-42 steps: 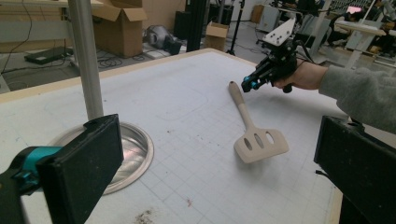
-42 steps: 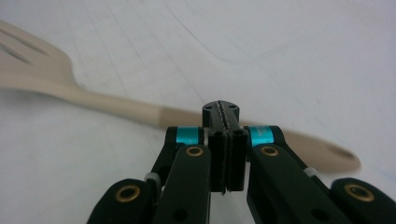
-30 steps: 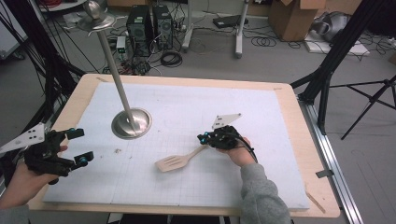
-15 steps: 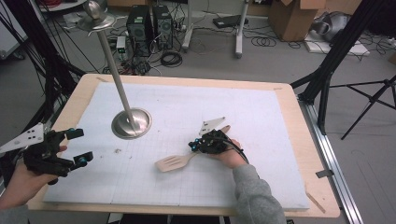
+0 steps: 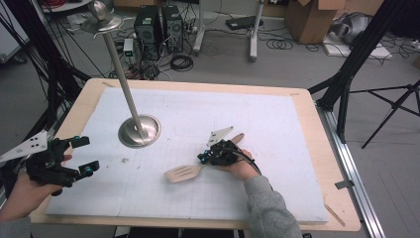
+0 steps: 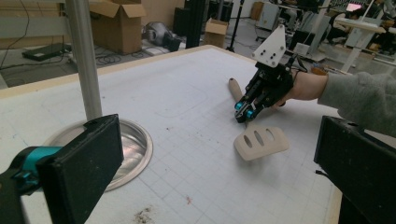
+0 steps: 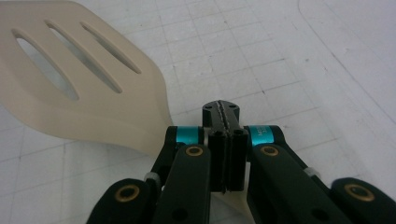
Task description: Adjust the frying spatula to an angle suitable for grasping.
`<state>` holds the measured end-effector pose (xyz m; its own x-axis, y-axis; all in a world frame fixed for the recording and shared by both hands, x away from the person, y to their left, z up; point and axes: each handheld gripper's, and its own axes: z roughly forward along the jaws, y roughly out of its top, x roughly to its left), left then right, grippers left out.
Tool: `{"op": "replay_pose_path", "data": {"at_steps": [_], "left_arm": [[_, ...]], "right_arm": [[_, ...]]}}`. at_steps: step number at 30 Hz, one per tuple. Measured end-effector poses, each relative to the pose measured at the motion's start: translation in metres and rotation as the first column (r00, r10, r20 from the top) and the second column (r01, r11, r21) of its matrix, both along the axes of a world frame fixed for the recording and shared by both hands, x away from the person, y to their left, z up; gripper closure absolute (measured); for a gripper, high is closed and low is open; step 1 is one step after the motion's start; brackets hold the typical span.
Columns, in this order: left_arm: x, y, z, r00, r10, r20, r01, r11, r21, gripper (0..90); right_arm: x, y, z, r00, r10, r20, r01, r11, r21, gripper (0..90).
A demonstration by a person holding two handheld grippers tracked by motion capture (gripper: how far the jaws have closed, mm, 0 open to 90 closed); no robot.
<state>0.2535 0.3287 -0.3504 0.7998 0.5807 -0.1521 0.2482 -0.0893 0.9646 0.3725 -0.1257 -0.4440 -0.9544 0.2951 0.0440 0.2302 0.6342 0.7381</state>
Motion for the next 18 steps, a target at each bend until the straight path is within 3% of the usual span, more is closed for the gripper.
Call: {"op": "replay_pose_path", "data": {"at_steps": [6, 18], "left_arm": [[-0.001, 0.000, 0.000, 1.0000, 0.000, -0.003, 0.000, 1.0000, 0.001, 1.8], [0.004, -0.003, -0.001, 0.9999, -0.012, -0.006, 0.012, 0.9999, 0.000, 1.8]], "right_arm": [[-0.003, -0.006, 0.000, 0.9996, -0.011, -0.026, 0.012, 1.000, 0.014, 90.0], [-0.009, -0.014, 0.000, 0.9995, -0.010, -0.029, 0.011, 1.000, 0.020, 90.0]]}}
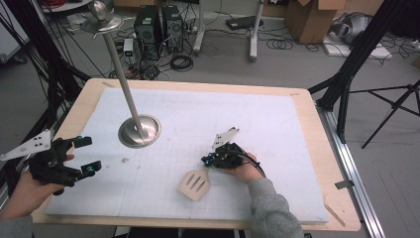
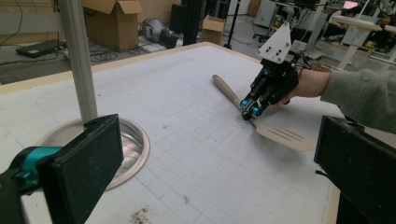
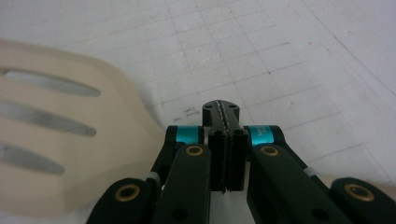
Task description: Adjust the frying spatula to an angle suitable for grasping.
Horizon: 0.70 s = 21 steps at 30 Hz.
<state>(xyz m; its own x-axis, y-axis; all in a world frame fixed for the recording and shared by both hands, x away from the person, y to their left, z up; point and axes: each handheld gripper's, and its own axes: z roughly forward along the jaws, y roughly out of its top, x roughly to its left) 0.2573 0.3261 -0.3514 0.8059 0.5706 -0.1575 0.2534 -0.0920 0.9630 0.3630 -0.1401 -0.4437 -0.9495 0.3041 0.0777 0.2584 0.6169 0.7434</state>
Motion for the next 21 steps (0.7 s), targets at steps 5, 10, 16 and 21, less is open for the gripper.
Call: {"op": "replay_pose_path", "data": {"at_steps": [5, 10, 16, 21], "left_arm": [[0.004, -0.003, 0.000, 0.9999, -0.012, -0.002, 0.012, 0.9999, -0.002, 1.8], [0.008, -0.007, -0.001, 0.9997, -0.023, -0.006, 0.023, 0.9997, -0.002, 1.8], [0.011, -0.011, -0.001, 0.9994, -0.035, -0.007, 0.035, 0.9994, -0.002, 1.8], [0.014, -0.014, -0.001, 0.9990, -0.045, -0.008, 0.045, 0.9990, -0.004, 1.8]], "right_arm": [[-0.004, -0.009, 0.001, 0.9999, -0.010, -0.003, 0.011, 1.000, 0.018, 90.0], [-0.007, -0.014, 0.001, 0.9996, -0.027, -0.009, 0.027, 0.999, 0.020, 90.0], [-0.011, -0.022, 0.001, 0.9994, -0.032, -0.015, 0.032, 0.999, 0.016, 90.0], [-0.016, -0.028, 0.001, 0.9989, -0.041, -0.023, 0.041, 0.999, 0.019, 90.0]]}}
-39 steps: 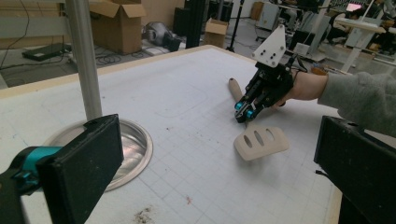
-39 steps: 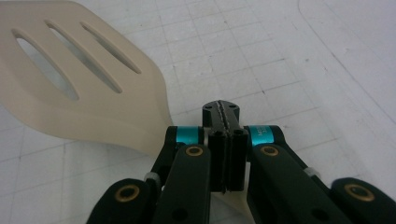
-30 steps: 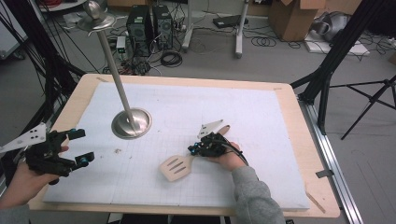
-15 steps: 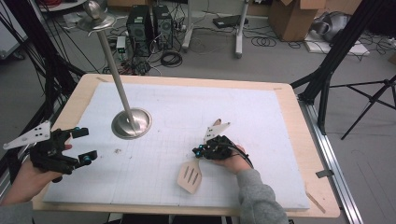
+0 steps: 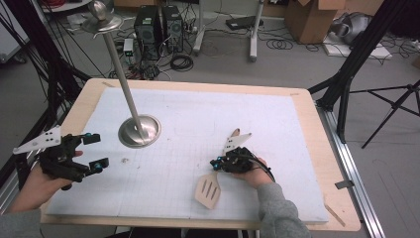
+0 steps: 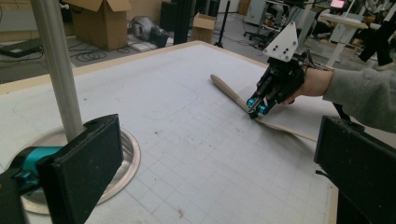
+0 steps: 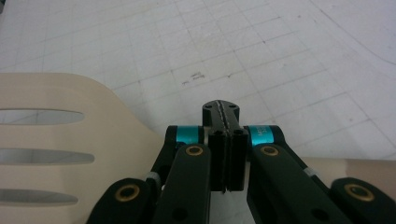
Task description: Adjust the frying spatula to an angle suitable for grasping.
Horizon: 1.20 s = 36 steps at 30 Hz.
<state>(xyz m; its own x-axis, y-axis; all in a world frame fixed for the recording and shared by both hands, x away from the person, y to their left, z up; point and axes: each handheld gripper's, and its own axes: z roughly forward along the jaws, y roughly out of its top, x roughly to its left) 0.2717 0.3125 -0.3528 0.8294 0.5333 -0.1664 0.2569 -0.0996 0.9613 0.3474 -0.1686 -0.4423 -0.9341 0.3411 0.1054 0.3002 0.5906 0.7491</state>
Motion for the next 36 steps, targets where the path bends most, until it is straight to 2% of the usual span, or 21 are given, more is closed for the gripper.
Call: {"op": "replay_pose_path", "data": {"at_steps": [13, 15, 18, 21, 22, 25, 29, 36], "left_arm": [[0.008, -0.008, -0.001, 0.9998, -0.021, -0.006, 0.021, 0.9998, 0.000, 1.8], [0.009, -0.009, -0.002, 0.9997, -0.022, -0.009, 0.022, 0.9998, 0.002, 1.8], [0.010, -0.010, -0.003, 0.9996, -0.025, -0.010, 0.025, 0.9996, 0.009, 1.8], [0.010, -0.011, -0.003, 0.9996, -0.026, -0.011, 0.026, 0.9996, 0.012, 1.8], [0.010, -0.011, -0.003, 0.9996, -0.028, -0.010, 0.028, 0.9995, 0.011, 1.8], [0.011, -0.012, -0.003, 0.9996, -0.027, -0.011, 0.027, 0.9996, 0.008, 1.8], [0.011, -0.012, -0.004, 0.9995, -0.028, -0.014, 0.029, 0.9995, 0.013, 1.8], [0.010, -0.012, -0.003, 0.9995, -0.029, -0.011, 0.029, 0.9995, 0.009, 1.8]], "right_arm": [[-0.015, -0.023, -0.001, 0.9997, -0.020, -0.014, 0.020, 1.000, 0.010, 90.0], [-0.017, -0.024, 0.000, 0.9997, -0.024, -0.009, 0.024, 1.000, 0.005, 90.0], [-0.016, -0.024, -0.001, 0.9993, -0.026, -0.026, 0.027, 1.000, 0.012, 90.0], [-0.015, -0.028, 0.002, 0.9995, -0.029, -0.011, 0.029, 0.999, 0.021, 90.0], [-0.013, -0.033, 0.005, 0.9992, -0.040, 0.006, 0.039, 0.998, 0.040, 90.0], [-0.009, -0.053, 0.013, 0.9934, -0.103, 0.050, 0.098, 0.991, 0.096, 90.0], [-0.004, -0.079, 0.016, 0.9798, -0.191, 0.059, 0.183, 0.975, 0.127, 90.0], [-0.001, -0.093, 0.012, 0.9690, -0.237, 0.069, 0.230, 0.968, 0.096, 90.0]]}}
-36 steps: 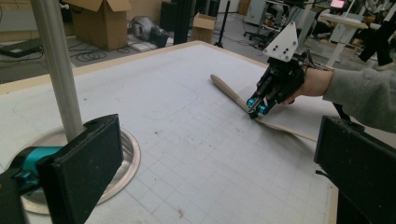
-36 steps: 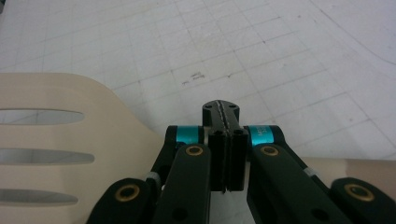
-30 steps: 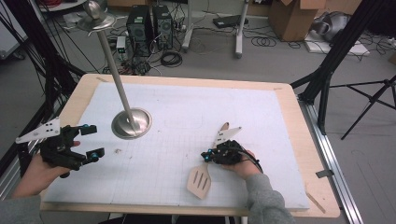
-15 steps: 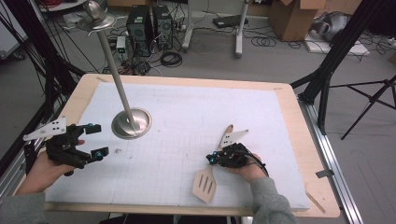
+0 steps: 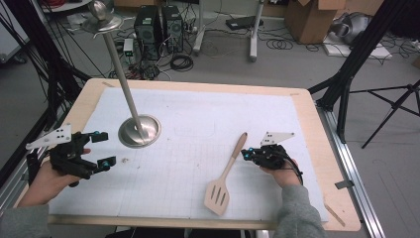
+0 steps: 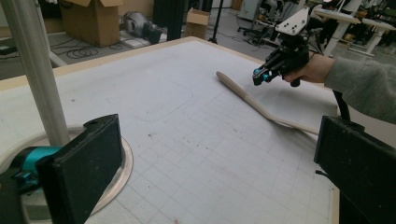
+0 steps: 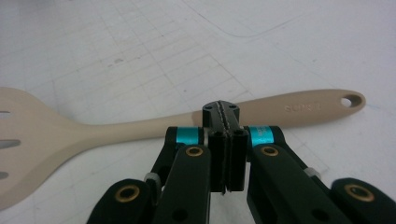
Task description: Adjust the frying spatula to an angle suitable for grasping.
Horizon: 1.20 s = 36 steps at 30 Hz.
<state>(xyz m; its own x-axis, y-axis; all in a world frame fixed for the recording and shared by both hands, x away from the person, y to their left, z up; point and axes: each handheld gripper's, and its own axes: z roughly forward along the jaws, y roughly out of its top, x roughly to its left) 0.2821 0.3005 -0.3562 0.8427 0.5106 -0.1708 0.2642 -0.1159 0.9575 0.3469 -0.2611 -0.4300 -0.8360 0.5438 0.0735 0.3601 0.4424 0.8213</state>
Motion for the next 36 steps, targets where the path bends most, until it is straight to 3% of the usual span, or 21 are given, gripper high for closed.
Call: {"op": "replay_pose_path", "data": {"at_steps": [7, 21, 25, 36], "left_arm": [[0.000, 0.001, -0.001, 1.0000, 0.005, -0.004, -0.005, 1.0000, 0.000, 1.8], [-0.004, 0.005, -0.002, 0.9998, 0.018, -0.003, -0.018, 0.9998, 0.011, 1.8], [-0.005, 0.005, -0.002, 0.9998, 0.020, -0.005, -0.020, 0.9997, 0.012, 1.8], [-0.012, 0.013, -0.003, 0.9987, 0.051, 0.006, -0.051, 0.9986, 0.016, 1.8]], "right_arm": [[0.004, -0.001, -0.004, 0.9995, -0.025, -0.022, 0.024, 0.999, -0.039, 89.9], [0.014, 0.001, -0.012, 0.9957, -0.066, -0.065, 0.064, 0.997, -0.035, 90.0], [0.016, 0.005, -0.014, 0.9952, -0.067, -0.071, 0.063, 0.996, -0.062, 90.0], [0.025, 0.015, -0.016, 0.9952, -0.058, -0.079, 0.053, 0.996, -0.070, 90.0]]}}
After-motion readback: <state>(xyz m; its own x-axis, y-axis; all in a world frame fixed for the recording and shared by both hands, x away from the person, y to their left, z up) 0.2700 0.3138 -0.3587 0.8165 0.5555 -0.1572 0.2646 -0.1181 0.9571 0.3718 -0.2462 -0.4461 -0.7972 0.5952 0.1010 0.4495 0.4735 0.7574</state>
